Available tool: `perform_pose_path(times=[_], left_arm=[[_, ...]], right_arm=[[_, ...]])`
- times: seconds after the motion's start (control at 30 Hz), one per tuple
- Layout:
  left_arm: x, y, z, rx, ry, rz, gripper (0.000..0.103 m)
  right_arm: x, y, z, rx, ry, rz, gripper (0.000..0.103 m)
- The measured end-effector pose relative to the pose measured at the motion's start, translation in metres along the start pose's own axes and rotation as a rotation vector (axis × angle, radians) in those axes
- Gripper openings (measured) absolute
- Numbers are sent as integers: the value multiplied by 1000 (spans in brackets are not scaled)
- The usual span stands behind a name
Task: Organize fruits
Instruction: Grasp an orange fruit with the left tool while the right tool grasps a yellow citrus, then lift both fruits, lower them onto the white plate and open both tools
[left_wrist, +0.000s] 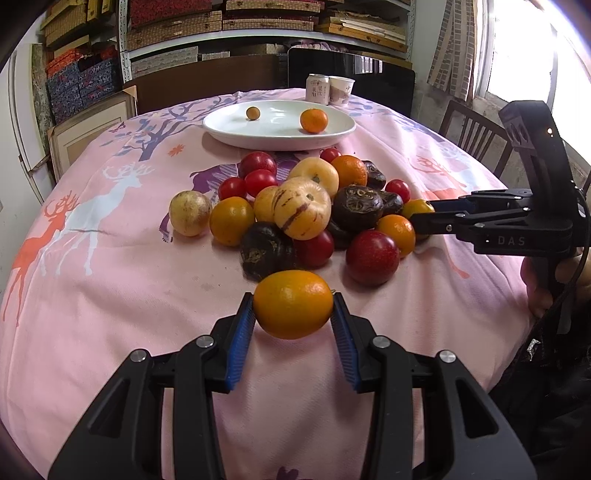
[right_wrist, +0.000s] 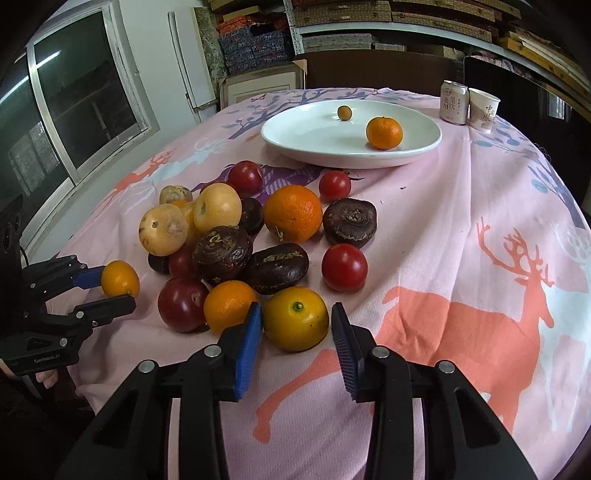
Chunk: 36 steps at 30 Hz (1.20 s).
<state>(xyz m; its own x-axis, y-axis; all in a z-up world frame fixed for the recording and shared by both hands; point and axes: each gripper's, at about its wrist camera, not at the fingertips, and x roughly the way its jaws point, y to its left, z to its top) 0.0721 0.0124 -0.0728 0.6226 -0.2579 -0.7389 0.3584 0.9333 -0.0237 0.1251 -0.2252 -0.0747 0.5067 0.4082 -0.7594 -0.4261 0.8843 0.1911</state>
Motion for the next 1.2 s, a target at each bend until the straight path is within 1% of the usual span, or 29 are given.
perform_pose_path(times=[0.1, 0.27, 0.37, 0.57, 0.77, 0.9, 1.2], left_arm=[[-1, 1, 0, -3, -3, 3, 41], [1, 1, 0, -6, 1, 2, 41], [1, 1, 0, -7, 2, 3, 41], [0, 4, 1, -21, -8, 3, 41], [-9, 6, 3, -25, -38, 2, 41], [-11, 5, 6, -26, -43, 8, 41], [-16, 4, 7, -27, -52, 19, 41]], right_arm=[[-1, -3, -3, 3, 9, 15, 39], [5, 6, 0, -35, 19, -35, 39], [13, 4, 1, -21, 44, -34, 37], [-3, -2, -2, 23, -16, -39, 36], [-23, -19, -6, 89, -63, -28, 36], [-32, -28, -8, 118, -84, -29, 36], [-43, -30, -9, 136, -118, -24, 36]])
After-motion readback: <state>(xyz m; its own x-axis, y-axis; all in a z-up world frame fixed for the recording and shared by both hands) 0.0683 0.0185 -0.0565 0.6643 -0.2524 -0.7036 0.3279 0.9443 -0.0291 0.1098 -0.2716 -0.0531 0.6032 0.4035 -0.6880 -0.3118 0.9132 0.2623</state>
